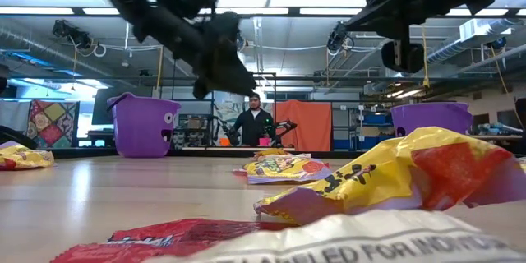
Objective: Sort candy by brand, put in halloween buckets
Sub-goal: Put the yellow candy into the left purple bucket
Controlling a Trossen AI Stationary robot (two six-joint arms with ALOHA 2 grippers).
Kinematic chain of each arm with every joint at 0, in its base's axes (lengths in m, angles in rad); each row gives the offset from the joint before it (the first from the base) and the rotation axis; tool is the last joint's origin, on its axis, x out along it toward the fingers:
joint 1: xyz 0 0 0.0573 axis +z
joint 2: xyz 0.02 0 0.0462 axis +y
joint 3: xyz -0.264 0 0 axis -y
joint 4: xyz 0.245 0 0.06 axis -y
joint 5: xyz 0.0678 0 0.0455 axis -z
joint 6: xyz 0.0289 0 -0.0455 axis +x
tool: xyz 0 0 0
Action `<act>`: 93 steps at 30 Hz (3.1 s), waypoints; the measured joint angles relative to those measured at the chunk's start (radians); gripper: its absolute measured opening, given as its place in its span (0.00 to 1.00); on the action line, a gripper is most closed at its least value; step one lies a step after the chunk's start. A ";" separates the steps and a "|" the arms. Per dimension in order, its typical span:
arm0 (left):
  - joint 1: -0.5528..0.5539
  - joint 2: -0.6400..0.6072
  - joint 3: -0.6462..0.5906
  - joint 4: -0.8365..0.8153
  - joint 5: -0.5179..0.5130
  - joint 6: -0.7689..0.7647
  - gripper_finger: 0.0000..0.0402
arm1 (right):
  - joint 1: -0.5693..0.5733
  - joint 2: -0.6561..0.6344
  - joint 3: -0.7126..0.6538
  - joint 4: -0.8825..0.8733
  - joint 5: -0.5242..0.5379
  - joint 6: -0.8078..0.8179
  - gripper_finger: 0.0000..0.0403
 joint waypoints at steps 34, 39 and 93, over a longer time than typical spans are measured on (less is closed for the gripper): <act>0.093 0.404 0.532 -0.477 -0.094 0.791 0.42 | -0.013 -0.031 0.000 -0.047 -0.005 -0.257 0.20; 0.101 0.478 0.532 -0.472 -0.176 0.882 0.57 | 0.005 -0.034 0.000 -0.106 0.034 -0.288 0.20; 0.268 0.068 0.531 -0.793 -0.239 0.341 0.01 | -0.080 -0.032 0.000 -0.057 0.282 -0.420 0.03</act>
